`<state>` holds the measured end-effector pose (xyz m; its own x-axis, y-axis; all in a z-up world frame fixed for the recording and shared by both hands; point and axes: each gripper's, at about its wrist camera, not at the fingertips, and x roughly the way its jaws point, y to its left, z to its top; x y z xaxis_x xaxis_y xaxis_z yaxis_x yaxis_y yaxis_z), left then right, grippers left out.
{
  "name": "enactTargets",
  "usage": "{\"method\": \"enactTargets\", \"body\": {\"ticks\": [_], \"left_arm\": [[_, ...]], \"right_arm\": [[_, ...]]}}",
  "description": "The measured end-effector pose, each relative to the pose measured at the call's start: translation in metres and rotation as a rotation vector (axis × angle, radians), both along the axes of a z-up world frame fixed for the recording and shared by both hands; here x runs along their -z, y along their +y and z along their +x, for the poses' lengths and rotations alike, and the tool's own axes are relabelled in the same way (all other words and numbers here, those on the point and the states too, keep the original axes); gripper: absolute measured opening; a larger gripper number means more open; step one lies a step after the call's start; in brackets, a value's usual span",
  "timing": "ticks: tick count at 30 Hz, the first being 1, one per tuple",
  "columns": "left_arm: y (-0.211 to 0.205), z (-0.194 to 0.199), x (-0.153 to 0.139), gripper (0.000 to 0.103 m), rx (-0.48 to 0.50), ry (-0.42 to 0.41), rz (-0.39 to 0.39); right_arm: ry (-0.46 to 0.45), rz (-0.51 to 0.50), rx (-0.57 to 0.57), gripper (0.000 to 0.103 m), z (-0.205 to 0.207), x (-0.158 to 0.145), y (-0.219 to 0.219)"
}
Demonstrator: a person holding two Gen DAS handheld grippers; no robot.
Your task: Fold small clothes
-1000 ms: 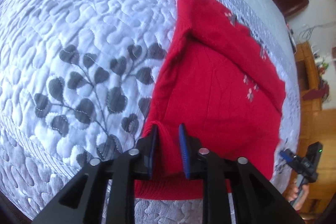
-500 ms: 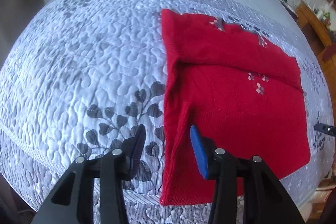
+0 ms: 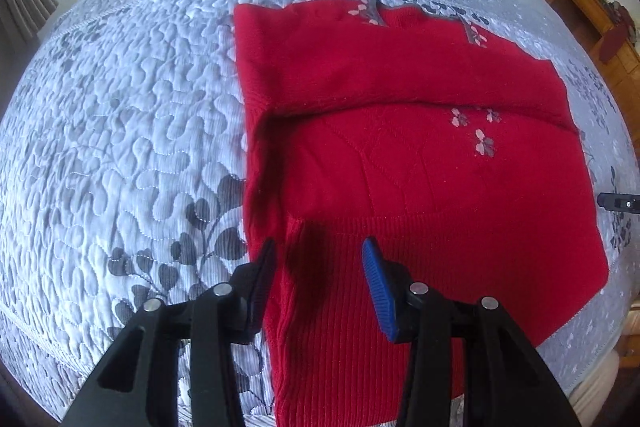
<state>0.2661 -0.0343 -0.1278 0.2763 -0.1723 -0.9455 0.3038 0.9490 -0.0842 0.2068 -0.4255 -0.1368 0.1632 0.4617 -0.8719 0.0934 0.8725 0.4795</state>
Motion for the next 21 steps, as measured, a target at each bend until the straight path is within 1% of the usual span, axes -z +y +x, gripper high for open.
{"method": "enactTargets", "body": {"ticks": [3,6,8,10,11,12,13,14,15,16,18,21], "left_arm": [[-0.002,0.003,0.006,0.045,0.009,0.013,0.018],[0.0,0.005,0.012,0.045,0.02,0.034,0.003],[0.001,0.009,0.019,0.045,0.007,0.046,0.012],[0.003,0.012,0.023,0.044,-0.013,0.065,-0.003],[0.003,0.012,0.023,0.037,-0.022,0.063,-0.009],[0.003,0.013,0.023,0.02,-0.027,0.062,-0.011],[0.003,0.013,0.023,0.014,-0.03,0.067,-0.011],[0.004,0.014,0.023,0.01,-0.041,0.068,-0.01],[0.005,0.014,0.022,0.005,-0.048,0.068,-0.015],[0.008,0.014,0.021,0.005,-0.054,0.069,-0.022],[0.015,0.012,0.017,0.004,-0.071,0.066,-0.06],[0.027,0.005,0.004,0.004,-0.087,0.04,-0.136]], "right_arm": [[0.013,-0.006,-0.022,0.044,0.003,0.005,0.005],[0.032,-0.041,-0.031,0.044,0.007,0.013,0.008],[0.043,-0.055,-0.027,0.044,0.01,0.018,0.009],[0.049,-0.046,-0.027,0.044,0.011,0.023,0.01],[0.045,-0.05,-0.034,0.042,0.012,0.024,0.013],[0.04,-0.057,-0.041,0.029,0.012,0.024,0.014],[0.037,-0.063,-0.05,0.02,0.012,0.024,0.016],[0.039,-0.072,-0.053,0.012,0.012,0.025,0.017],[0.041,-0.079,-0.044,0.007,0.012,0.025,0.016],[0.037,-0.07,-0.034,0.004,0.011,0.024,0.014],[0.021,-0.047,-0.02,0.004,0.007,0.019,0.009],[-0.026,0.018,-0.01,0.004,-0.003,0.006,0.002]]}}
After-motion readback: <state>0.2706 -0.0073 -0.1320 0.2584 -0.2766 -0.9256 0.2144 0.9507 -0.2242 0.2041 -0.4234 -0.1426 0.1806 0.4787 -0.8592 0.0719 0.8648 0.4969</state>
